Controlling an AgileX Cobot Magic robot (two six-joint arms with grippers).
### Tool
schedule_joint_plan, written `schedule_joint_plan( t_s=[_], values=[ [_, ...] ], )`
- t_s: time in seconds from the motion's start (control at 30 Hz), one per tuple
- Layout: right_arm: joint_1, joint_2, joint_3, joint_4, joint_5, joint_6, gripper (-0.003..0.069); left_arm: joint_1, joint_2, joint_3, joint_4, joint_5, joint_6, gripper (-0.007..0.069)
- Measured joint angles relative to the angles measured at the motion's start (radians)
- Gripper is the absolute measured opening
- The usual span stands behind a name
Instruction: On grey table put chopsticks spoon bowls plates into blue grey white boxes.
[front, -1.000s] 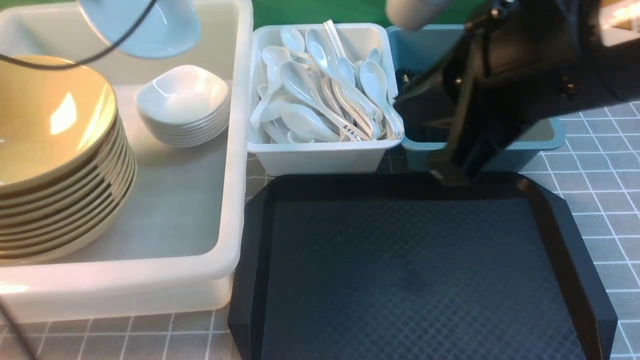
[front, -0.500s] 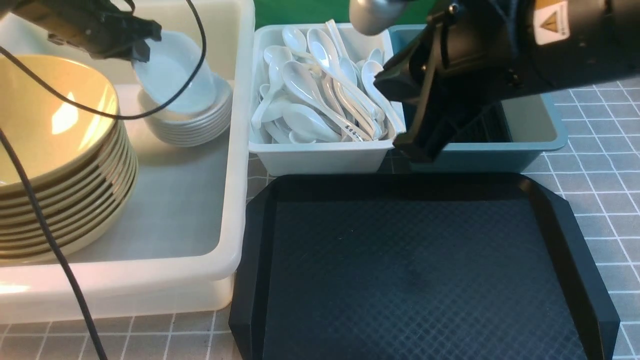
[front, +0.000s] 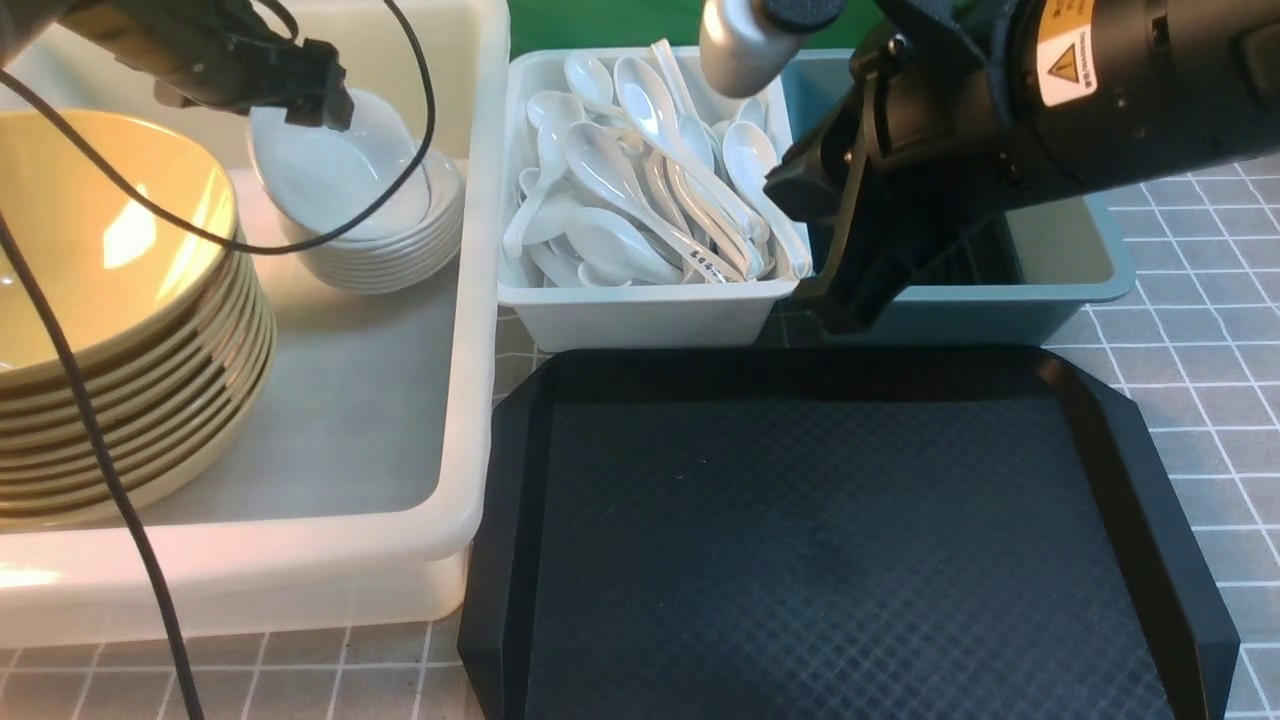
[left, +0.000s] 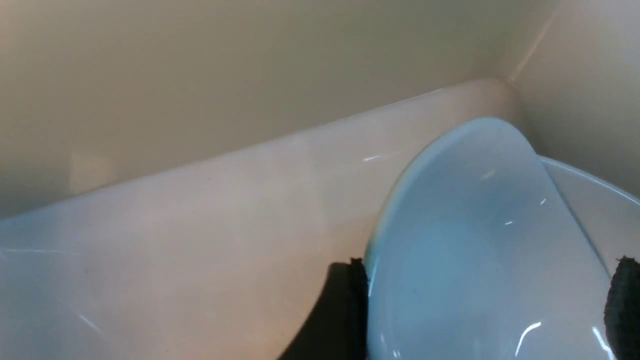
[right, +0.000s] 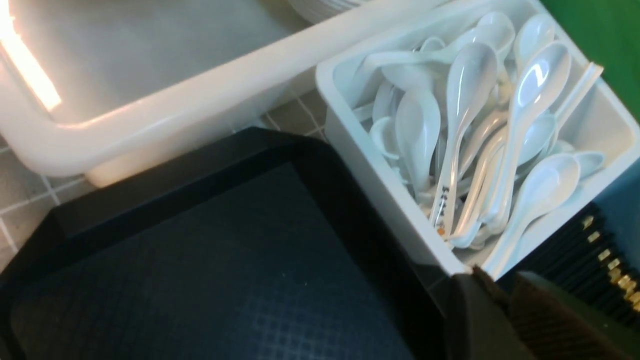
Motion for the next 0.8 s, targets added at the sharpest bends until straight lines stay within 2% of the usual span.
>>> schedule_joint_plan(
  t_s=[0.13,0.27,0.43,0.47,0.5,0.53,0.67,0.73,0.8],
  values=[
    [0.000,0.000,0.000,0.000,0.001,0.000,0.0136,0.000,-0.002,0.000,0.001,0.008,-0.006,0.0612],
    [0.000,0.000,0.000,0.000,0.002,0.000,0.0137,0.000,-0.017,0.000,0.009,0.015,-0.007,0.0580],
    [0.000,0.000,0.000,0.000,0.002,0.000,0.0141,-0.004,-0.105,0.000,0.034,0.036,-0.015,0.0427],
    [0.000,0.000,0.000,0.000,0.002,0.000,0.0141,-0.006,-0.111,0.000,0.035,0.038,-0.016,0.0417],
    [0.000,0.000,-0.001,0.000,0.003,0.000,0.0141,-0.012,-0.149,0.000,0.049,0.052,-0.017,0.0343],
    [0.000,0.000,-0.002,0.000,0.006,0.000,0.0142,-0.020,-0.178,0.000,0.057,0.063,-0.017,0.0307],
    [0.000,-0.002,-0.039,0.000,0.040,0.000,0.0145,-0.079,-0.342,-0.001,0.132,0.127,-0.017,0.0067],
    [0.000,-0.014,-0.056,0.000,0.061,0.000,0.0148,-0.125,-0.451,-0.002,0.187,0.182,-0.024,0.0012],
    [-0.001,-0.036,-0.059,0.001,0.079,0.000,0.0150,-0.151,-0.524,-0.003,0.226,0.243,-0.057,-0.0002]
  ],
)
